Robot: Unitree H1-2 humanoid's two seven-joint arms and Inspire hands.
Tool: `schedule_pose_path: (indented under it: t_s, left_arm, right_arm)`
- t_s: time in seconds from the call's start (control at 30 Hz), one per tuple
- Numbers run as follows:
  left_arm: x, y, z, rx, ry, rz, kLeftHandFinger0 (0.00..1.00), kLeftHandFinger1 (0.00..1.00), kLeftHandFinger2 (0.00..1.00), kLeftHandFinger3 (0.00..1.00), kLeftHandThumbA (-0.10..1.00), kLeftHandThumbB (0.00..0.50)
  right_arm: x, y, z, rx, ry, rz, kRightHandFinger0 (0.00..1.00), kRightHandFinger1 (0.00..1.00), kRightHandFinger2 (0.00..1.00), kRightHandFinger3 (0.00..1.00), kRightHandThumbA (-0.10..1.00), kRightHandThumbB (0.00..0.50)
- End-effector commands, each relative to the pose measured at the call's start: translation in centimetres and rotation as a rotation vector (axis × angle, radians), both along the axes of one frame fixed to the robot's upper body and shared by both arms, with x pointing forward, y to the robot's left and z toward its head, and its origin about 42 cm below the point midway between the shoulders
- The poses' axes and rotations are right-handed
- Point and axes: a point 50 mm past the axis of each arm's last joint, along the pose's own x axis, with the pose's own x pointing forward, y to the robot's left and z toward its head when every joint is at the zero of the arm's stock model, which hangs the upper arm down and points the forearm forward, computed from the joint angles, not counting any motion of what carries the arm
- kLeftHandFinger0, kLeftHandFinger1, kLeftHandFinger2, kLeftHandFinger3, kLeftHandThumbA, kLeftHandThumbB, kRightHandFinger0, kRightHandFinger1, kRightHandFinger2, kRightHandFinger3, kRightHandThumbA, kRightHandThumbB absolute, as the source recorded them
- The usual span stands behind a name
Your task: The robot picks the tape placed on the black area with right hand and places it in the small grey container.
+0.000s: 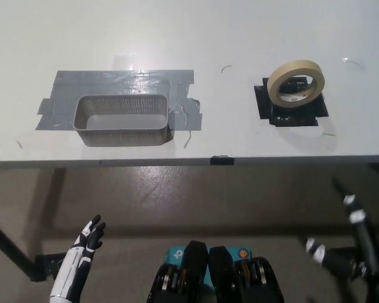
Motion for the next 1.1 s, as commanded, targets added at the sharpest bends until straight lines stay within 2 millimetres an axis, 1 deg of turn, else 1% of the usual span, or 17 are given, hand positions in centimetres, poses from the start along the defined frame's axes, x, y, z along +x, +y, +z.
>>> schedule_pose_path:
  t_s: [0.0,0.07,0.1,0.17,0.2,0.27,0.3,0.4,0.47,0.53,0.57,0.6,0.67,0.73,0.8,0.93,1.07]
  left_arm:
    - [0.0,-0.2,1.1,0.004,-0.064,-0.018,1.0,1.0,1.0,1.0,0.98,0.063]
    - [0.3,-0.2,1.2,0.007,-0.068,-0.017,1.0,1.0,1.0,1.0,0.98,0.059]
    - [0.4,-0.2,1.1,0.009,-0.07,-0.016,1.0,1.0,1.0,1.0,0.98,0.057]
    - [0.4,-0.1,1.3,0.006,-0.068,-0.014,1.0,1.0,1.0,1.0,0.98,0.056]
    - [0.4,0.0,1.3,0.008,-0.067,-0.013,1.0,1.0,1.0,1.0,0.98,0.059]
    - [0.4,-0.1,1.3,0.01,-0.067,-0.011,1.0,1.0,1.0,1.0,0.98,0.063]
    - [0.4,0.0,1.3,0.01,-0.068,-0.011,1.0,1.0,1.0,1.0,0.98,0.062]
    - [0.5,0.0,1.3,0.009,-0.07,-0.013,1.0,1.0,1.0,1.0,0.98,0.064]
    - [0.5,-0.1,1.3,0.002,-0.068,-0.017,1.0,1.0,1.0,1.0,0.98,0.061]
    - [0.4,-0.2,1.2,0.005,-0.068,-0.018,1.0,1.0,1.0,1.0,0.98,0.06]
    - [0.4,-0.2,1.2,0.006,-0.065,-0.018,1.0,1.0,1.0,1.0,0.98,0.056]
    - [0.4,-0.2,1.2,0.006,-0.065,-0.017,1.0,1.0,1.0,1.0,0.98,0.054]
    - [0.4,-0.3,1.3,0.001,-0.06,-0.018,1.0,1.0,1.0,1.0,0.98,0.053]
    - [0.4,-0.3,1.3,0.004,-0.064,-0.016,1.0,1.0,1.0,1.0,0.98,0.051]
    - [0.4,-0.3,1.4,0.008,-0.066,-0.016,1.0,1.0,1.0,1.0,0.99,0.044]
    - [0.3,-0.4,1.4,0.006,-0.065,-0.019,1.0,1.0,1.0,1.0,0.99,0.039]
    - [0.5,-0.6,1.4,0.007,-0.068,-0.026,1.0,1.0,1.0,1.0,0.99,0.038]
  right_arm:
    - [2.9,-1.0,7.5,-0.229,-0.251,-0.116,1.0,1.0,1.0,1.0,0.88,0.351]
    - [5.4,-1.6,10.0,-0.284,-0.265,-0.134,1.0,1.0,1.0,1.0,0.81,0.356]
    - [6.1,-1.8,10.6,-0.299,-0.263,-0.141,1.0,1.0,1.0,1.0,0.81,0.356]
    - [8.1,-2.0,11.8,-0.333,-0.265,-0.157,1.0,1.0,1.0,1.0,0.88,0.352]
    - [8.5,-2.0,12.0,-0.336,-0.265,-0.16,1.0,1.0,1.0,1.0,0.88,0.356]
    - [10.3,-2.2,13.1,-0.378,-0.26,-0.186,1.0,1.0,1.0,1.0,0.91,0.356]
    - [10.4,-2.2,13.2,-0.38,-0.26,-0.188,1.0,1.0,1.0,1.0,0.92,0.356]
    - [12.9,-2.2,14.5,-0.43,-0.247,-0.206,1.0,1.0,1.0,1.0,0.97,0.37]
    - [14.5,-2.3,14.8,-0.472,-0.25,-0.216,1.0,1.0,1.0,1.0,0.98,0.372]
    - [15.6,-2.2,15.1,-0.496,-0.234,-0.224,1.0,1.0,1.0,1.0,0.95,0.363]
    - [16.7,-1.9,15.3,-0.52,-0.219,-0.226,1.0,1.0,1.0,1.0,0.94,0.359]
    - [16.8,-1.9,15.3,-0.522,-0.218,-0.227,1.0,1.0,1.0,1.0,0.94,0.357]
    - [18.0,-1.4,15.6,-0.539,-0.197,-0.223,1.0,1.0,1.0,1.0,0.93,0.351]
    - [19.3,-1.0,15.9,-0.567,-0.18,-0.225,1.0,1.0,1.0,1.0,0.96,0.387]
    - [20.1,-0.7,16.1,-0.586,-0.159,-0.227,1.0,1.0,1.0,1.0,0.99,0.392]
    - [21.8,0.2,16.2,-0.595,-0.14,-0.221,1.0,1.0,1.0,1.0,0.96,0.391]
    - [22.8,0.6,16.4,-0.598,-0.139,-0.225,1.0,1.0,1.0,1.0,0.96,0.403]
